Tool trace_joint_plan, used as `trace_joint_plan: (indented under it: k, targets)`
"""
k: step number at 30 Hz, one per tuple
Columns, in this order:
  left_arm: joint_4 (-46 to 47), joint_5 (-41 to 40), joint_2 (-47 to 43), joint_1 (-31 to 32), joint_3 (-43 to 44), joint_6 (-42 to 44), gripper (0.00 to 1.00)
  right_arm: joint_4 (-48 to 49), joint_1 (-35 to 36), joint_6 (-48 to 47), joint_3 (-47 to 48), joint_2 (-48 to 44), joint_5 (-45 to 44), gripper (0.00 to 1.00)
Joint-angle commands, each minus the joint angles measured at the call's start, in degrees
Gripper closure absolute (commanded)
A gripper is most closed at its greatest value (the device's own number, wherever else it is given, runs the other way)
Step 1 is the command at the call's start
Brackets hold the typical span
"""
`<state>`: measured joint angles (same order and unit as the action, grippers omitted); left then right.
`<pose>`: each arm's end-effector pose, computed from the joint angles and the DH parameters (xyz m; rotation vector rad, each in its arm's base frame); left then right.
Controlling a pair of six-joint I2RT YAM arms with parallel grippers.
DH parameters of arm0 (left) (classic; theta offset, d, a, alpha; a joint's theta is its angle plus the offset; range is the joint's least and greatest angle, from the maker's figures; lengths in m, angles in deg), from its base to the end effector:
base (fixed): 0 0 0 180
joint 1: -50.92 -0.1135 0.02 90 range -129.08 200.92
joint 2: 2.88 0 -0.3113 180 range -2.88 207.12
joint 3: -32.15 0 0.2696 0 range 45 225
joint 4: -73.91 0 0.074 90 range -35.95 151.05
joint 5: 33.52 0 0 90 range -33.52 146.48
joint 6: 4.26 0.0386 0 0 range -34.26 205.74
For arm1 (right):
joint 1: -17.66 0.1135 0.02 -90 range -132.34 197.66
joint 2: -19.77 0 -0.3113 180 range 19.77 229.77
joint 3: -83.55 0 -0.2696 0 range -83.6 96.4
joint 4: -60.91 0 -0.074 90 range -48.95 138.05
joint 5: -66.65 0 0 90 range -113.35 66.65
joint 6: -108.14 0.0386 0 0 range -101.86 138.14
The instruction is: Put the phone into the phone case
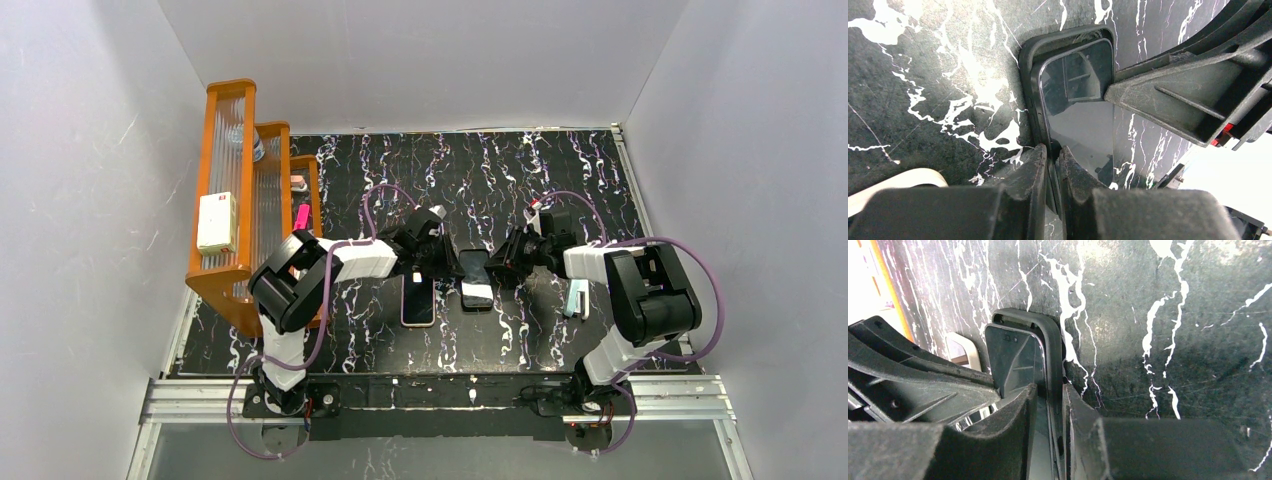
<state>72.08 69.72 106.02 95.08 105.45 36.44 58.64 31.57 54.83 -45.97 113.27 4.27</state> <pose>0.3014 -0.3050 0.1833 0.0305 2.4590 -1.0782 0.2988 0.0924 0.1634 0.2419 2.4592 0.9785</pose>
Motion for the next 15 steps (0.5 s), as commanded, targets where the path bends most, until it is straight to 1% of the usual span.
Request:
trace_joint_plan:
  k: [1, 5, 9, 15]
  targets:
    - [1.2, 0.5, 5.4, 1.7, 1.4, 1.5, 0.96, 4.9, 1.0, 1.3, -2.0, 2.5, 7.7, 0.69]
    - [1.2, 1.5, 6.3, 1.8, 1.6, 1.2, 0.96, 7.9, 1.0, 2.9, -2.7, 2.1, 10.6, 0.65]
    - [-0.2, 0.3, 5.3, 1.8, 0.3, 1.9, 0.91, 10.2, 0.6, 5.3, -3.4, 0.2, 12.4, 0.59]
    - [-0.7, 0.2, 4.1, 1.8, -1.4, 2.1, 0.87, 19.9, -1.5, 12.1, -5.6, 0.5, 19.2, 0.58]
